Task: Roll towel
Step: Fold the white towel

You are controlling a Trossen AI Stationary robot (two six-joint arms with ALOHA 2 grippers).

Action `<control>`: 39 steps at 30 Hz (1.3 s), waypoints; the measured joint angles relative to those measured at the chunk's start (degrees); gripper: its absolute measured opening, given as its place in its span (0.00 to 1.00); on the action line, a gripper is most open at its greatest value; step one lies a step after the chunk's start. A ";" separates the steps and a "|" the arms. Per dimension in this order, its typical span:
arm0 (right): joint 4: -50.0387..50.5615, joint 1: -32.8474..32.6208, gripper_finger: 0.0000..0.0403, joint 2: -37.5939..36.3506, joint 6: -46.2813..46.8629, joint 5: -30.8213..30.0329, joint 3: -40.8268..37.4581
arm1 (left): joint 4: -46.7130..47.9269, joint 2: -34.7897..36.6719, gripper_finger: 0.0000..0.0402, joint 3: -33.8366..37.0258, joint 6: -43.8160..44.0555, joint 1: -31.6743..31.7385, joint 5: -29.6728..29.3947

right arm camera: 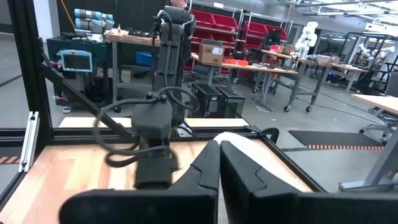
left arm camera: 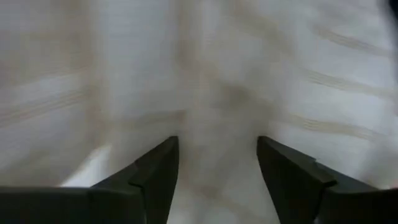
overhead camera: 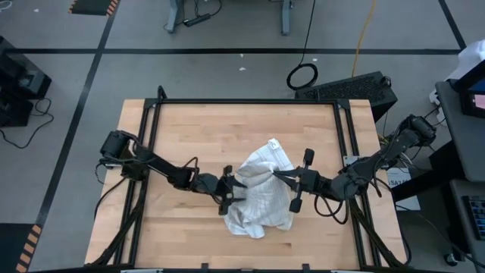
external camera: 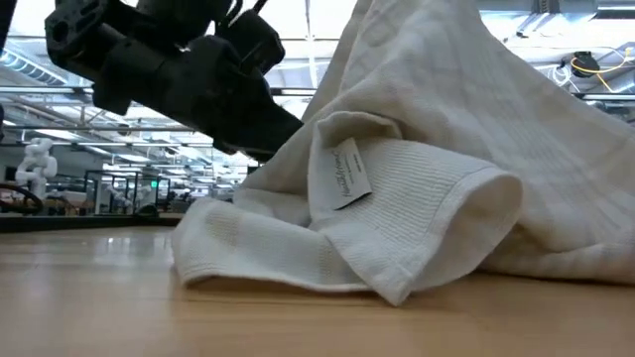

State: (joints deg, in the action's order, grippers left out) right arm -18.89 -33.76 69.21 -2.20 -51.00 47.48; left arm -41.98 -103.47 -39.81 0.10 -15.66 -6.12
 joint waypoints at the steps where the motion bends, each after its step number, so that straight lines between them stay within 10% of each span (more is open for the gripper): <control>1: 0.21 0.00 0.00 0.00 0.00 0.02 0.00 | -0.46 -1.18 0.51 -1.10 -1.43 -0.33 0.23; 8: 7.73 -0.12 0.00 0.00 6.60 0.13 0.04 | 0.55 -0.43 0.04 -3.02 -5.73 0.17 -7.21; 19: 28.85 -2.68 0.00 0.50 30.65 2.51 0.02 | 27.54 22.97 0.01 -2.93 -21.21 0.76 -13.21; 25: 32.53 -3.12 0.00 5.61 44.70 4.17 0.03 | 35.48 35.15 0.02 -2.90 -22.08 3.79 -40.71; 39: 10.22 3.36 0.00 20.81 41.32 5.09 0.02 | 48.88 34.62 0.26 -2.89 -2.40 11.53 -28.05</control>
State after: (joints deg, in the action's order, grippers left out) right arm -8.67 -30.40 90.02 39.12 -45.91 47.51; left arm 6.90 -68.85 -42.70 -2.30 -4.13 -34.17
